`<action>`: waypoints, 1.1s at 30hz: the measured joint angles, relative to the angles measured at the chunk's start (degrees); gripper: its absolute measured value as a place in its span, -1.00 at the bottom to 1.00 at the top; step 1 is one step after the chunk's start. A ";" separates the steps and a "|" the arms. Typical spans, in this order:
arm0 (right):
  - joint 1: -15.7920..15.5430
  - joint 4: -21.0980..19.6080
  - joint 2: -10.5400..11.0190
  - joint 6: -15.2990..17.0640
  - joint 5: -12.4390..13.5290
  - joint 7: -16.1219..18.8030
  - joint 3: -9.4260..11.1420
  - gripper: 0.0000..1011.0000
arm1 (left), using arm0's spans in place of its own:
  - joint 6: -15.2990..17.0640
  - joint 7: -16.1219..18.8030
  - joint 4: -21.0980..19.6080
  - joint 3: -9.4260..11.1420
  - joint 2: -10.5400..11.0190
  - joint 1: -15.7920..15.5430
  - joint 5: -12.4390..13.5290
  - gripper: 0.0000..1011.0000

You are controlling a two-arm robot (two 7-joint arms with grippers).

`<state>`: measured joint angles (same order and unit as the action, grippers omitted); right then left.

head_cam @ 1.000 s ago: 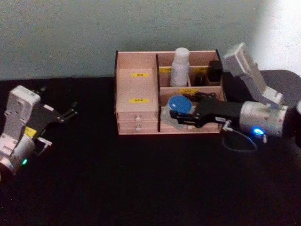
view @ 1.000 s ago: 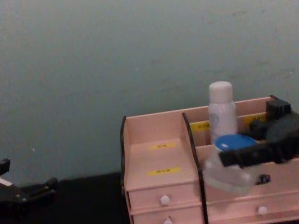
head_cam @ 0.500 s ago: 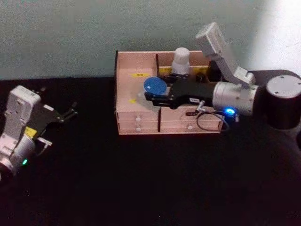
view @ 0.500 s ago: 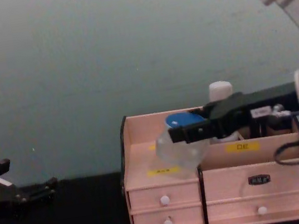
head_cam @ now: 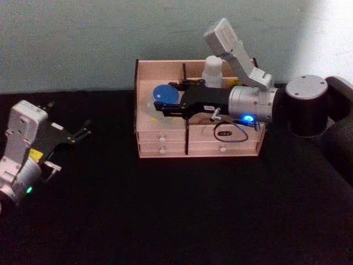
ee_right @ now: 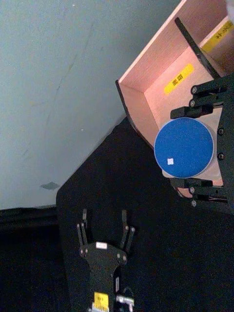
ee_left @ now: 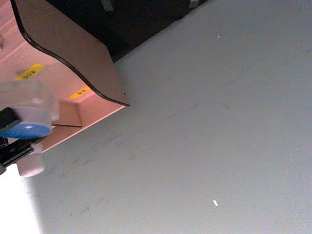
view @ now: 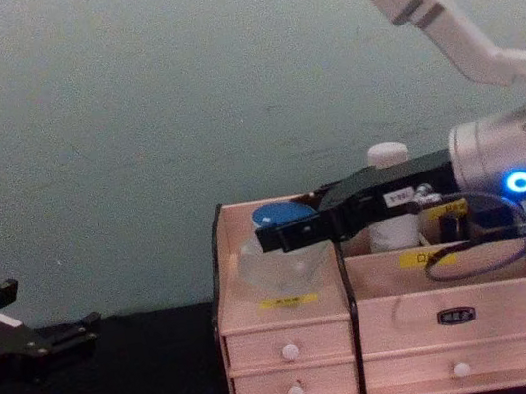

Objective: Pick up the facial cleanser and watermelon frost from the table and place them into the tiered storage box.

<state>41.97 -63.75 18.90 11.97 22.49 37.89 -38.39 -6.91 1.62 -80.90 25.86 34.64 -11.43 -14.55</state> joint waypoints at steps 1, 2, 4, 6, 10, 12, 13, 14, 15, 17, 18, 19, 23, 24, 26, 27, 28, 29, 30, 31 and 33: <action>0.22 0.45 -0.26 -0.08 -0.11 0.00 -0.07 0.40 | 0.00 0.00 0.00 0.00 0.00 0.00 0.00 0.98; 0.76 1.77 -0.92 -0.27 -0.41 -0.02 -0.20 0.40 | 0.00 0.00 0.00 0.00 0.00 0.00 0.00 0.98; 1.43 3.35 -1.73 -0.52 -0.77 -0.06 -0.31 0.40 | 0.00 0.00 0.00 0.00 0.00 0.00 0.00 0.98; 1.82 4.33 -2.24 -0.69 -1.01 -0.09 -0.33 0.40 | 0.00 0.00 0.00 0.00 0.00 0.00 0.00 0.98; 2.66 6.52 -3.37 -0.97 -1.56 -0.20 -0.33 0.40 | 0.00 0.00 0.00 0.00 0.00 0.00 0.00 0.98; 3.02 7.41 -3.84 -1.07 -1.79 -0.25 -0.27 0.40 | 0.00 0.00 0.00 0.00 0.00 0.00 0.00 0.98; 3.13 7.74 -4.00 -1.10 -1.92 -0.26 -0.24 0.40 | 0.00 0.00 0.00 0.00 0.00 0.00 0.00 0.98; 3.34 8.30 -4.28 -1.17 -2.11 -0.28 -0.17 0.40 | 0.00 0.00 0.00 0.00 0.00 0.00 0.00 0.98; 3.44 8.59 -4.41 -1.20 -2.20 -0.30 -0.11 0.40 | 0.00 0.00 0.00 0.00 0.00 0.00 0.00 0.98; 3.65 9.24 -4.70 -1.23 -2.44 -0.31 0.06 0.40 | 0.00 0.00 0.00 0.00 0.00 0.00 0.00 0.98; 3.70 9.43 -4.78 -1.23 -2.50 -0.32 0.13 0.40 | 0.00 0.00 0.00 0.00 0.00 0.00 0.00 0.98; 3.77 9.74 -4.93 -1.23 -2.62 -0.33 0.22 0.40 | 0.00 0.00 0.00 0.00 0.00 0.00 0.00 0.98; 3.82 10.22 -5.22 -1.21 -2.90 -0.43 0.57 0.40 | 0.00 0.00 0.00 0.00 0.00 0.00 0.00 0.98; 3.82 10.24 -5.24 -1.19 -2.95 -0.50 0.64 0.40 | 0.00 0.00 0.00 0.00 0.00 0.00 0.00 0.98; 3.70 10.25 -5.31 -1.15 -3.14 -0.76 0.85 0.40 | 0.00 0.00 0.00 0.00 0.00 0.00 0.00 0.98; 3.67 10.25 -5.34 -1.15 -3.20 -0.82 0.90 0.40 | 0.00 0.00 0.00 0.00 0.00 0.00 0.00 0.98; 3.64 10.26 -5.39 -1.15 -3.25 -0.89 0.98 0.40 | 0.00 0.00 0.00 0.00 0.00 0.00 0.00 0.98; 3.61 10.26 -5.43 -1.15 -3.30 -0.97 1.06 0.40 | 0.00 0.00 0.00 0.00 0.00 0.00 0.00 0.98; 3.53 10.29 -5.49 -1.15 -3.41 -1.12 1.16 0.40 | 0.00 0.00 0.00 0.00 0.00 0.00 0.00 0.98; 3.53 10.29 -5.49 -1.14 -3.41 -1.12 1.16 0.40 | 0.00 0.00 0.00 0.00 0.00 0.00 0.00 0.98; 3.52 10.28 -5.46 -1.13 -3.40 -1.11 1.14 0.40 | 0.00 0.00 0.00 0.00 0.00 0.00 0.00 0.98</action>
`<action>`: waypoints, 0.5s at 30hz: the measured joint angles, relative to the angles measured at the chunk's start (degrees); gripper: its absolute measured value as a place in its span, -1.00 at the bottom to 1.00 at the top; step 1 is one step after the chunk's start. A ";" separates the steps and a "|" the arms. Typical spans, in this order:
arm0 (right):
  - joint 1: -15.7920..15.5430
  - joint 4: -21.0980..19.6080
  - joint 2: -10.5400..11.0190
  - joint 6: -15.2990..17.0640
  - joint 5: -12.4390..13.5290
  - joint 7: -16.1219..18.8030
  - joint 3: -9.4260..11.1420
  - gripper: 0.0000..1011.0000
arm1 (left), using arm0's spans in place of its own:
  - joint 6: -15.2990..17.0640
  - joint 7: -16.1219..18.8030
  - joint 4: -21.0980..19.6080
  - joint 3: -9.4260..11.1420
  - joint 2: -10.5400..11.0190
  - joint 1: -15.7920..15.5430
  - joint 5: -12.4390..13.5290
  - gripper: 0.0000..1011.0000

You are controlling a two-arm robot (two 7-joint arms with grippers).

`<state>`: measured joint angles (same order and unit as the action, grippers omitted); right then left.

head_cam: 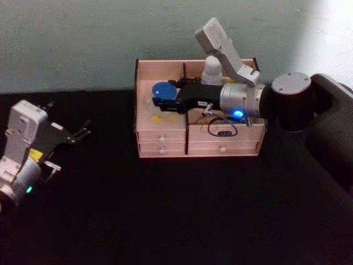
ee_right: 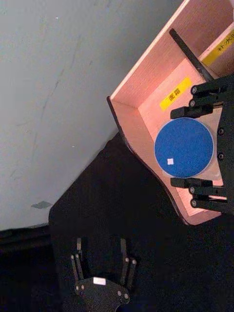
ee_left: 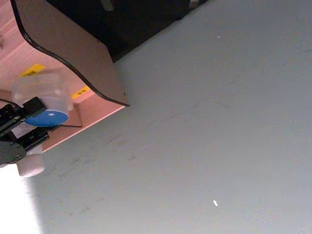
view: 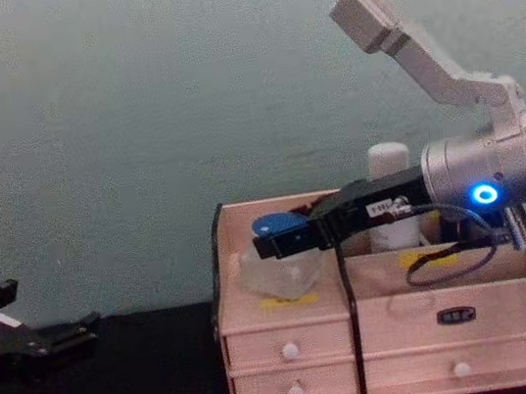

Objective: Pick up the facial cleanser and watermelon frost from the table and place them into the tiered storage box.

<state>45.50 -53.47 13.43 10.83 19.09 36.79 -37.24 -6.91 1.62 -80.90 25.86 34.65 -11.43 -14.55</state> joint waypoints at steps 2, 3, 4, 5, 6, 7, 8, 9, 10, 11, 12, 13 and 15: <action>-0.01 -0.03 0.02 0.01 0.02 0.02 -0.02 0.40 | 0.00 0.00 0.00 0.00 0.00 0.00 0.00 0.98; -0.01 -0.03 0.03 0.02 0.03 0.03 -0.04 0.40 | 0.00 0.00 0.00 0.00 0.00 0.00 0.00 0.98; -0.01 -0.04 0.04 0.02 0.04 0.03 -0.04 0.40 | 0.00 0.00 0.00 0.00 0.00 0.00 0.00 0.98; -0.01 -0.06 0.05 0.03 0.06 0.03 -0.06 0.40 | 0.00 0.00 0.00 0.00 0.00 0.00 0.00 0.98; -0.02 -0.07 0.05 0.04 0.06 0.04 -0.07 0.40 | 0.00 0.00 0.00 0.00 0.00 0.00 0.00 0.98; -0.02 -0.08 0.05 0.04 0.07 0.04 -0.07 0.40 | 0.00 0.00 0.00 0.00 0.00 0.00 0.00 0.98; -0.02 -0.09 0.05 0.05 0.07 0.05 -0.08 0.40 | 0.00 0.00 0.00 0.00 0.00 0.00 0.00 0.98; -0.03 -0.10 0.05 0.05 0.08 0.06 -0.08 0.40 | 0.00 0.00 0.00 0.00 0.00 0.00 0.00 0.98; -0.03 -0.11 0.05 0.06 0.09 0.07 -0.09 0.40 | 0.00 0.00 0.00 0.00 0.00 0.00 0.00 0.98; -0.04 -0.11 0.06 0.06 0.10 0.08 -0.10 0.40 | 0.00 0.00 0.00 0.00 0.00 0.00 0.00 0.98; -0.04 -0.12 0.06 0.06 0.10 0.09 -0.10 0.40 | 0.00 0.00 0.00 0.00 0.00 0.00 0.00 0.98; -0.04 -0.13 0.07 0.07 0.12 0.10 -0.11 0.40 | 0.00 0.00 0.00 0.00 0.00 0.00 0.00 0.98; -0.04 -0.15 0.07 0.09 0.13 0.12 -0.12 0.40 | 0.00 0.00 0.00 0.00 0.00 0.00 0.00 0.98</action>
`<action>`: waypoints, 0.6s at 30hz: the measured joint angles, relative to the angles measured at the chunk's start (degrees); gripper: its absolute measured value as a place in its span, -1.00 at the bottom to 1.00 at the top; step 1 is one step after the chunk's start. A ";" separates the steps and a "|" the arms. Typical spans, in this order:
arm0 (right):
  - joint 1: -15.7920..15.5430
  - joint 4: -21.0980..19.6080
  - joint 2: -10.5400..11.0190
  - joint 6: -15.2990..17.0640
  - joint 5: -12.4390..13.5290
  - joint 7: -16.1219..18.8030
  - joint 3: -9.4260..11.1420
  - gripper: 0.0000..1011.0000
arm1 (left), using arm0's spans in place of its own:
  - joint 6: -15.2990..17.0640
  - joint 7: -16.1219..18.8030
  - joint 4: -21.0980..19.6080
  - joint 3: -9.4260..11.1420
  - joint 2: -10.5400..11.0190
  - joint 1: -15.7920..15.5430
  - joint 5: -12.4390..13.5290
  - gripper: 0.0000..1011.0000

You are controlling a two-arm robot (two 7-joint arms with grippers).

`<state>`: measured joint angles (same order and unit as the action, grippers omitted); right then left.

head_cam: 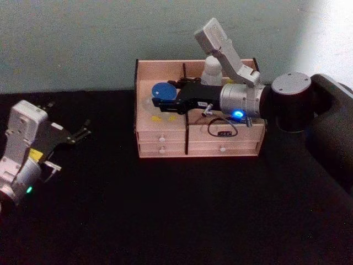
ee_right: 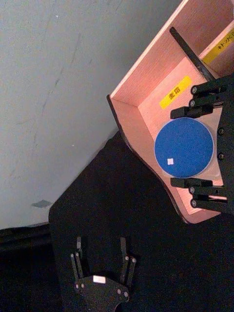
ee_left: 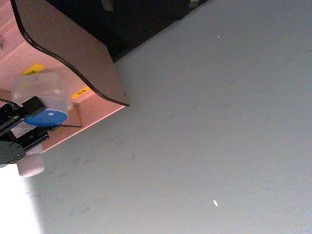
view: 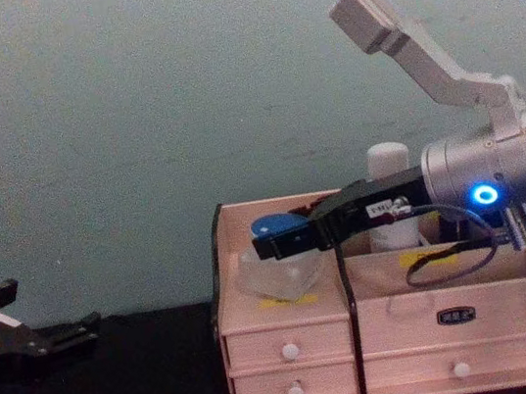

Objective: Pick up the facial cleanser and watermelon frost from the table and place them into the tiered storage box.

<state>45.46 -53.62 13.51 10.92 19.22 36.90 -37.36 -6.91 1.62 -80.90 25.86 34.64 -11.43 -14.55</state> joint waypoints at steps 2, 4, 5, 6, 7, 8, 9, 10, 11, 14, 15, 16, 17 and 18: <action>0.00 -0.01 0.01 0.01 0.01 0.01 -0.01 0.40 | 0.00 0.00 0.00 0.00 0.00 0.00 0.00 0.98; 0.00 -0.02 0.01 0.02 0.02 0.03 -0.02 0.44 | 0.00 0.00 0.00 0.00 0.00 0.00 0.00 0.98; 0.00 -0.04 0.02 0.02 0.05 0.03 -0.02 0.48 | 0.00 0.00 0.00 0.00 0.00 0.00 0.00 0.98; 0.00 -0.04 0.03 0.02 0.06 0.04 -0.02 0.60 | 0.00 0.00 0.00 0.00 0.00 0.00 0.01 0.98; 0.00 -0.04 0.03 0.02 0.06 0.04 -0.02 0.60 | 0.00 0.00 0.00 0.00 0.00 0.00 0.00 0.98; 0.00 -0.06 0.03 0.02 0.07 0.05 -0.04 0.67 | 0.00 0.00 0.00 0.00 0.00 0.00 0.00 0.98; 0.00 -0.06 0.03 0.02 0.08 0.06 -0.04 0.73 | 0.00 0.00 0.00 0.00 0.00 0.00 0.00 0.98; 0.00 -0.06 0.04 0.02 0.08 0.07 -0.05 0.77 | 0.00 0.00 0.00 0.00 0.00 0.00 0.00 0.98; 0.00 -0.06 0.04 0.02 0.09 0.07 -0.05 0.82 | 0.00 0.00 0.00 0.00 0.00 0.00 0.00 0.98; 0.00 -0.06 0.06 0.02 0.08 0.07 -0.06 0.98 | 0.00 0.00 0.00 0.00 0.00 0.00 0.00 0.98; 0.00 -0.06 0.07 0.02 0.09 0.08 -0.06 0.98 | 0.00 0.00 0.00 0.00 0.00 0.00 0.00 0.98; 0.00 -0.06 0.07 0.03 0.08 0.07 -0.06 0.98 | 0.00 0.00 0.00 0.00 0.00 0.00 0.00 0.98; 0.00 -0.06 0.07 0.03 0.08 0.07 -0.06 0.98 | 0.00 0.00 0.00 0.00 0.00 0.00 0.00 0.98; 0.00 -0.06 0.07 0.02 0.09 0.08 -0.06 0.98 | 0.00 0.00 0.00 0.00 0.00 0.00 0.00 0.98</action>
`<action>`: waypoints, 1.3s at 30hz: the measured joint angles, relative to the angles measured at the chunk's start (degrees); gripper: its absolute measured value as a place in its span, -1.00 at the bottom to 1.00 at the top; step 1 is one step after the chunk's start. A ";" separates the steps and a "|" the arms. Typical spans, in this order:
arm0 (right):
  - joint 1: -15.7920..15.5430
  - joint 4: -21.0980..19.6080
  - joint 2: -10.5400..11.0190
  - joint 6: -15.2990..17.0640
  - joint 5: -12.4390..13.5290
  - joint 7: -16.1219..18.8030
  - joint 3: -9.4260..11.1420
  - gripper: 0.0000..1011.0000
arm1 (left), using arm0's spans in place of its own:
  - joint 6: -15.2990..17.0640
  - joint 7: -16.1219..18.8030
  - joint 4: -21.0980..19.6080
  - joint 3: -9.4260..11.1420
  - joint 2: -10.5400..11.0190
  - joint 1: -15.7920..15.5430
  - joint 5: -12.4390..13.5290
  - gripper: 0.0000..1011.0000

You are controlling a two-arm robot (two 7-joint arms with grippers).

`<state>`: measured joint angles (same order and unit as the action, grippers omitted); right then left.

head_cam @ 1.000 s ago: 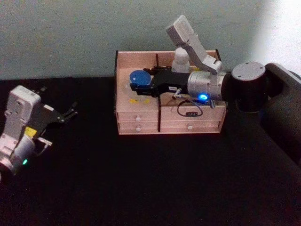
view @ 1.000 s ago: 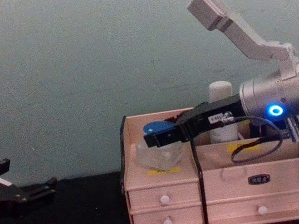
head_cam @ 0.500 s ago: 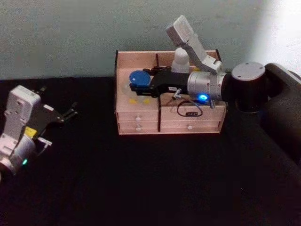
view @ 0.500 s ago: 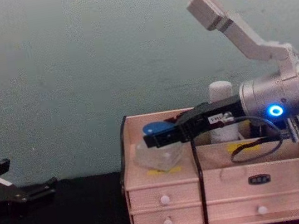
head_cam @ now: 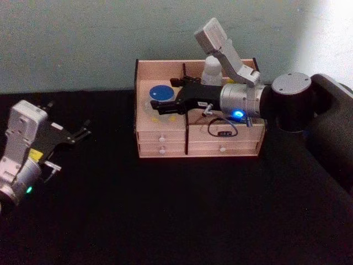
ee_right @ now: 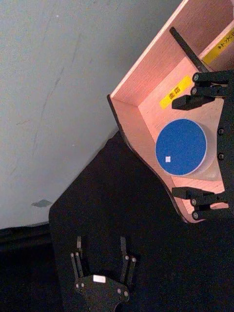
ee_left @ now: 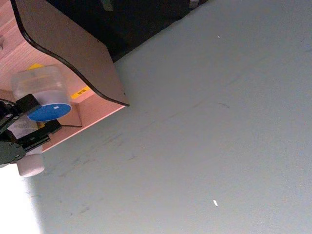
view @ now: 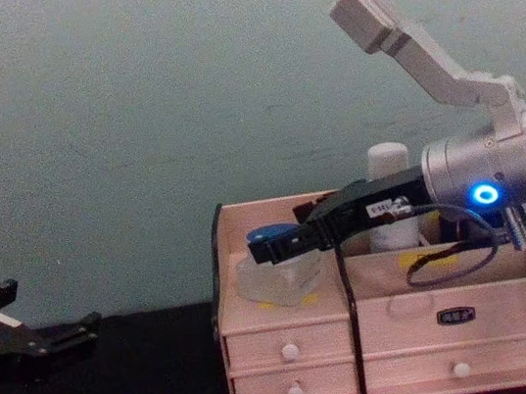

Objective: Pick up the facial cleanser and watermelon frost from the table and place them into the tiered storage box.

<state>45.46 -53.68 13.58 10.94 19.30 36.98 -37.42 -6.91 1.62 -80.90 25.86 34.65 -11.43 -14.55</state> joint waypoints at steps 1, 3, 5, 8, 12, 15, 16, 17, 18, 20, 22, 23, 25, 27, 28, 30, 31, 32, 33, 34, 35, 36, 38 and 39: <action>0.00 0.00 0.00 0.00 0.00 0.00 0.00 0.98 | 0.00 0.00 0.00 0.00 0.00 0.00 0.00 0.98; 0.00 0.00 0.00 0.00 0.00 0.00 0.00 0.98 | 0.00 0.00 0.00 0.00 0.00 0.00 0.00 0.98; 0.00 0.00 0.00 0.00 0.00 0.00 0.00 0.98 | 0.00 0.00 0.00 0.00 0.00 0.00 0.00 0.98; -0.39 -0.82 0.21 0.06 -0.15 -0.40 0.18 0.98 | 0.00 0.00 0.00 0.00 0.00 0.00 0.00 0.98; -1.95 -4.32 1.45 0.60 -0.25 -1.58 1.32 0.98 | 0.00 0.00 0.00 0.00 0.00 0.00 0.00 0.98; -3.67 -8.12 3.02 1.25 0.01 -2.30 2.32 0.98 | 0.00 0.00 0.00 0.00 0.00 0.00 0.00 0.98; -4.15 -9.09 3.46 1.46 0.14 -2.50 2.55 0.98 | 0.00 0.00 0.00 0.00 0.00 0.00 0.00 0.98; -4.59 -9.98 3.86 1.60 0.26 -2.59 2.76 0.98 | 0.00 0.00 0.00 0.00 0.00 0.00 0.00 0.98; -5.18 -11.08 4.42 1.82 0.45 -2.67 3.04 0.98 | 0.00 0.00 0.00 0.00 0.00 0.00 0.00 0.98; -6.46 -13.45 5.66 2.25 0.93 -2.72 3.64 0.98 | 0.00 0.00 0.00 0.00 0.00 0.00 0.00 0.98; -9.45 -18.38 8.59 3.12 2.41 -2.40 4.78 0.98 | 0.00 0.00 0.00 0.00 0.00 0.00 0.00 0.98; -10.20 -19.59 9.45 3.30 2.83 -2.23 5.09 0.98 | 0.00 0.00 0.00 0.00 0.00 0.00 0.00 0.98; -11.86 -22.25 11.20 3.71 3.68 -2.02 5.77 0.98 | 0.00 0.00 0.00 0.00 0.00 0.00 0.00 0.98; -14.12 -25.41 13.59 4.34 4.85 -2.00 6.64 0.98 | 0.00 0.00 0.00 0.00 0.00 0.00 0.00 0.98; -15.91 -27.78 15.42 4.85 5.66 -2.20 7.41 0.98 | 0.00 0.00 0.00 0.00 0.00 0.00 0.00 0.98; -17.65 -29.85 17.13 5.34 6.48 -2.74 8.29 0.98 | 0.00 0.00 0.00 0.00 0.00 0.00 0.00 0.98; -18.54 -30.89 17.98 5.53 6.80 -3.22 8.79 0.98 | 0.00 0.00 0.00 0.00 0.00 0.00 0.00 0.98; -19.46 -31.96 18.81 5.77 7.13 -3.74 9.28 0.98 | 0.00 0.00 0.00 0.00 0.00 0.00 0.00 0.98; -21.20 -33.59 20.14 6.17 7.65 -5.01 10.28 0.98 | 0.00 0.00 0.00 0.00 0.00 0.00 0.00 0.98; -22.96 -35.38 21.54 6.59 8.20 -6.48 11.62 0.98 | 0.00 0.00 0.00 0.00 0.00 0.00 0.00 0.98; -24.04 -36.30 22.19 6.79 8.49 -7.52 12.40 0.98 | 0.00 0.00 0.00 0.00 0.00 0.00 0.00 0.98; -25.02 -37.05 22.73 6.93 8.79 -8.63 13.23 0.98 | 0.00 0.00 0.00 0.00 0.00 0.00 0.00 0.98; -28.24 -39.39 23.95 7.23 9.47 -12.56 16.19 0.98 | 0.00 0.00 0.00 0.00 0.00 0.00 0.00 0.98; -29.34 -40.00 24.13 7.28 9.60 -14.18 17.35 0.98 | 0.00 0.00 0.00 0.00 0.00 0.00 0.00 0.98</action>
<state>16.11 -93.68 37.71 18.22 28.91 22.80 -20.07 -6.91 1.62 -80.90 25.86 34.64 -11.43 -14.55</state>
